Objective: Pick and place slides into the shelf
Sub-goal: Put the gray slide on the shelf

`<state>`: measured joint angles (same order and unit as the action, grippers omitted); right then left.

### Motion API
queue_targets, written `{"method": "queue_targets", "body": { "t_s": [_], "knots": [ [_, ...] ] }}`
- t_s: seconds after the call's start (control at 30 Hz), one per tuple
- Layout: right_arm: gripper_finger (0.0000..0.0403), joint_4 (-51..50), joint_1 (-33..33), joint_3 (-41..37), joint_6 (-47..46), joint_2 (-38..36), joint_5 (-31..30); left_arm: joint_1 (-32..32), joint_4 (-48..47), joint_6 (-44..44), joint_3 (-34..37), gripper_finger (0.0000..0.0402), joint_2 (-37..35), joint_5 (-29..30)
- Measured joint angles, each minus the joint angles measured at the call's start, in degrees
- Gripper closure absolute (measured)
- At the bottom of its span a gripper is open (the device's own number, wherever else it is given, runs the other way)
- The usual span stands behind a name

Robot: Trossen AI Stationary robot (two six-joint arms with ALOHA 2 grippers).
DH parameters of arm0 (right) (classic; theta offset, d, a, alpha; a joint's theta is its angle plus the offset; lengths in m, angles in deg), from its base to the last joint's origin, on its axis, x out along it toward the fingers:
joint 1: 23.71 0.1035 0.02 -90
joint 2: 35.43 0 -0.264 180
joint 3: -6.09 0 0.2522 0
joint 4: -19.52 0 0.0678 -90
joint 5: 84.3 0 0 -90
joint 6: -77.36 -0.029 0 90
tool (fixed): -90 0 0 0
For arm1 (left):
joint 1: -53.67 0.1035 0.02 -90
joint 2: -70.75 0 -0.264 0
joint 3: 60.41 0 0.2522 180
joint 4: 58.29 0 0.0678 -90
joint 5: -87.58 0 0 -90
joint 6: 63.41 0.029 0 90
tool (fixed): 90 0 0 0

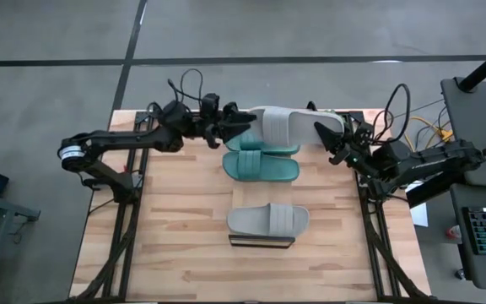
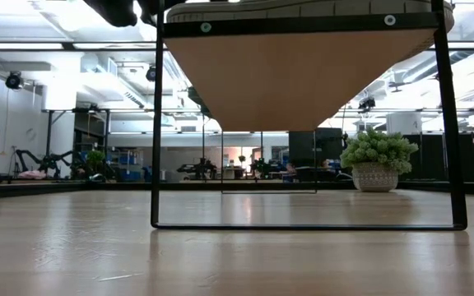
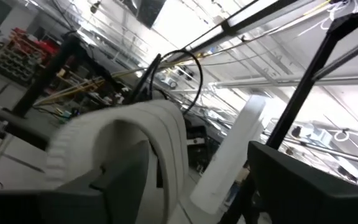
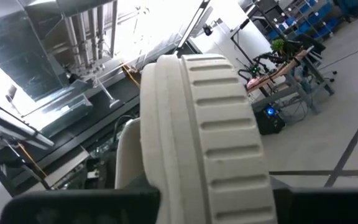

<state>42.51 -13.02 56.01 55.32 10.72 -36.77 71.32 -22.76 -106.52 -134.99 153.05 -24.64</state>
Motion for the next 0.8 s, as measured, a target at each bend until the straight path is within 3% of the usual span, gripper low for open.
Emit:
{"method": "queue_targets", "body": {
  "t_s": [0.13, 0.57, 0.67, 0.8],
  "knots": [
    [0.0358, -0.07, 0.01, 0.0, -0.01, -0.83, 0.71, 1.74, -0.35, 0.01, 0.13, 0.0137, -1.14, -1.59],
    [0.0358, -2.34, 0.01, 0.02, -5.26, -4.77, 11.14, 6.8, -1.0, 0.04, 0.24, 0.0136, -7.1, -4.31],
    [0.0358, -8.92, 0.07, 1.74, -8.13, -4.93, 14.47, 7.79, -3.14, 0.06, 0.24, 0.0136, -9.22, -4.76],
    [0.0358, -26.36, 0.05, 8.88, -11.0, -3.28, 16.18, 8.28, -8.35, 1.59, 0.31, 0.0136, -11.41, -5.29]
  ]
}}
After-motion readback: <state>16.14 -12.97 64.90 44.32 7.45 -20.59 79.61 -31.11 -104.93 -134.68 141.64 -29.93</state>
